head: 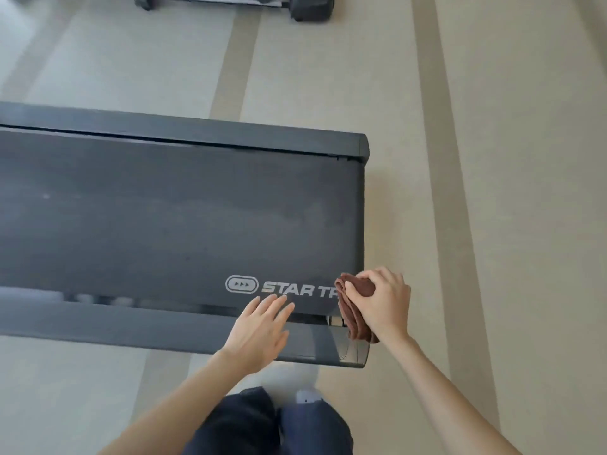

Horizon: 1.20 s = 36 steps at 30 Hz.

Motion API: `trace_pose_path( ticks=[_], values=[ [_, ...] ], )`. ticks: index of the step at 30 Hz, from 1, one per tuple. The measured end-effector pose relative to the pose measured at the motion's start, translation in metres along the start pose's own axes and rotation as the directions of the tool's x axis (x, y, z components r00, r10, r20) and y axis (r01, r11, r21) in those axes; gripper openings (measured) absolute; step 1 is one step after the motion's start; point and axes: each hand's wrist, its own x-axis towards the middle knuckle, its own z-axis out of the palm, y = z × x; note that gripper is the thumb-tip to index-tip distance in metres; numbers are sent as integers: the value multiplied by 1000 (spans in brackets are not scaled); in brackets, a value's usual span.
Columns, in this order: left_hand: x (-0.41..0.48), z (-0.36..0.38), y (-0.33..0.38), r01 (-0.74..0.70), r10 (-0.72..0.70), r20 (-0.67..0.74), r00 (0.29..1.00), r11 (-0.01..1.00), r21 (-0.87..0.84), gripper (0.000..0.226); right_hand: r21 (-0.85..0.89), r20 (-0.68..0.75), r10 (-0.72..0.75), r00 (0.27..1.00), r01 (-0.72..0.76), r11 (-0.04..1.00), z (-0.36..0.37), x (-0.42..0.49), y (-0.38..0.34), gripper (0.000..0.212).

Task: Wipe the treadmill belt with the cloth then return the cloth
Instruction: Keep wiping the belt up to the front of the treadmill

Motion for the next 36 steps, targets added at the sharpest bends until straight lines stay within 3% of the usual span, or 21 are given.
trace_pose_path(
  ticks=[4, 7, 11, 14, 17, 24, 30, 33, 36],
  values=[
    [58, 109, -35, -9, 6, 71, 997, 999, 34, 52, -48, -17, -31, 999, 31, 998, 110, 11, 55, 30],
    [102, 175, -68, 32, -33, 45, 998, 999, 37, 53, -83, -52, -50, 997, 46, 996, 183, 27, 90, 29],
    [168, 234, -113, 123, -120, -94, 988, 992, 21, 57, -175, -54, -52, 997, 42, 984, 274, 27, 128, 23],
    [196, 268, -126, 102, -102, -178, 979, 995, -10, 59, -257, -135, -76, 988, 39, 966, 316, -2, 148, 24],
    [201, 287, -128, 93, -98, -283, 954, 995, -32, 59, -276, -241, -187, 952, 117, 954, 329, 5, 157, 27],
    [202, 290, -131, 81, -93, -303, 949, 995, -50, 61, -304, -231, -305, 924, 229, 925, 330, 29, 159, 26],
    [203, 292, -133, 59, -78, -356, 931, 996, -63, 61, -286, -344, -163, 925, 63, 956, 339, 151, 142, 26],
    [204, 289, -134, 59, -80, -362, 929, 996, -68, 61, -312, -306, -75, 949, -25, 950, 342, 208, 135, 28],
    [204, 289, -133, 67, -89, -344, 935, 995, -76, 62, -318, -278, -27, 960, -65, 946, 342, 210, 133, 29]
  ],
)
